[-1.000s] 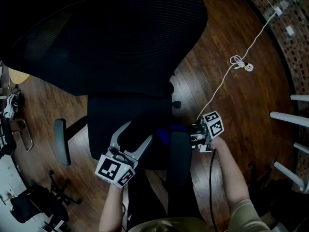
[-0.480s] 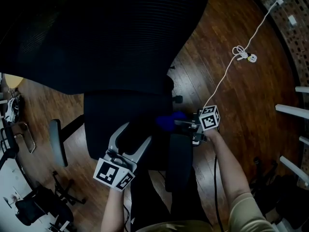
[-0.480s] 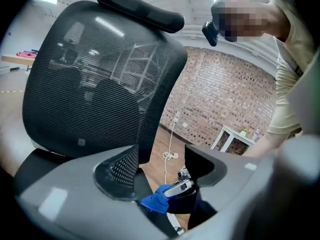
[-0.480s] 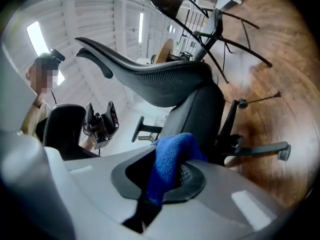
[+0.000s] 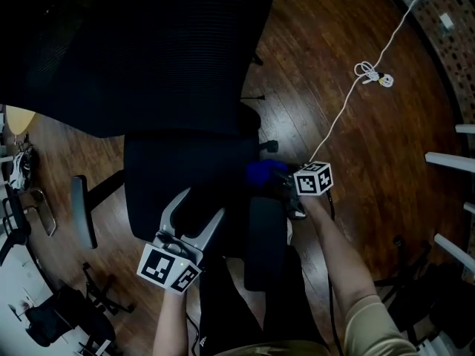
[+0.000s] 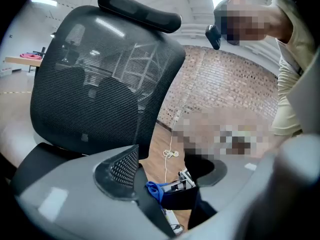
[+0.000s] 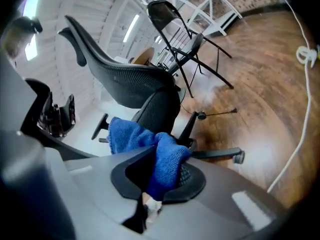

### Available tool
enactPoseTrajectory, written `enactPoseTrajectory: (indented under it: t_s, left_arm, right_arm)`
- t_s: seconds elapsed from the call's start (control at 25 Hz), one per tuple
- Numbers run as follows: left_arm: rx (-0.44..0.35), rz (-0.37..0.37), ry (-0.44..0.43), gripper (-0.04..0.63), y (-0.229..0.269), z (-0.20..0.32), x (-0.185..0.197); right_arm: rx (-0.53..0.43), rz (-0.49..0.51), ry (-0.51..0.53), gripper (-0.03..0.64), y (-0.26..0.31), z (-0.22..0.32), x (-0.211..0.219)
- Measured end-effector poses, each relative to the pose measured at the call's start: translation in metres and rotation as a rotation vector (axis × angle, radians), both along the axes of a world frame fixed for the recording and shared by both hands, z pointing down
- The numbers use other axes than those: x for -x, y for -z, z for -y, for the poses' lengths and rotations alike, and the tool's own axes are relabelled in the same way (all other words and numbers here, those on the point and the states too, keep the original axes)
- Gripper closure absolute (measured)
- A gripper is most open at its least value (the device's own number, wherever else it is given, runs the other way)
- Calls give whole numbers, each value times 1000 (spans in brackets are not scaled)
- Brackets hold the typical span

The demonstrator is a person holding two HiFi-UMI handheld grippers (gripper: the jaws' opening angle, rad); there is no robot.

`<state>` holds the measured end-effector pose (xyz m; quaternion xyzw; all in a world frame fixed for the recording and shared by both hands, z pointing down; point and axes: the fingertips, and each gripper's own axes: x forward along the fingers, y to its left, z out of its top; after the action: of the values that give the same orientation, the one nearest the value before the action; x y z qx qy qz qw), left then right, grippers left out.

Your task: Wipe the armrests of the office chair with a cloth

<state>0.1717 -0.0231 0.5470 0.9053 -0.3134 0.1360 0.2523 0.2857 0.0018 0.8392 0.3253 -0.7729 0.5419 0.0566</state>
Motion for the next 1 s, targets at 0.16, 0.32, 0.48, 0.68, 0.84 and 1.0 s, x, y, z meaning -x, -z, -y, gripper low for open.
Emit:
enactPoseTrajectory:
  t_s: [0.16,0.32,0.48,0.68,0.84,1.0]
  left_arm:
    - [-11,6,-42,314,12,-20,-4]
    - [-77,-24,-96,314,27,-43,-5]
    - [-121,-96,-128,314,42,-83,11]
    - [-118,-101,-167,314,40,-135,50]
    - [-109,-65,-138,314,33,-135,82]
    - [-120,-56,-94,314,36,-119,92]
  right_arm:
    - [-52,-132,-153,600,31,-1,-41]
    - [-187,17,-295,598,95,-53,-53]
    - [-286,6,-181,600,135,-134,-26]
    - [-405,80,-27,598,159,-179,38]
    - [-543,138,-13,598,186,-143,61]
    - [-623,209,109,598,203,-138,63]
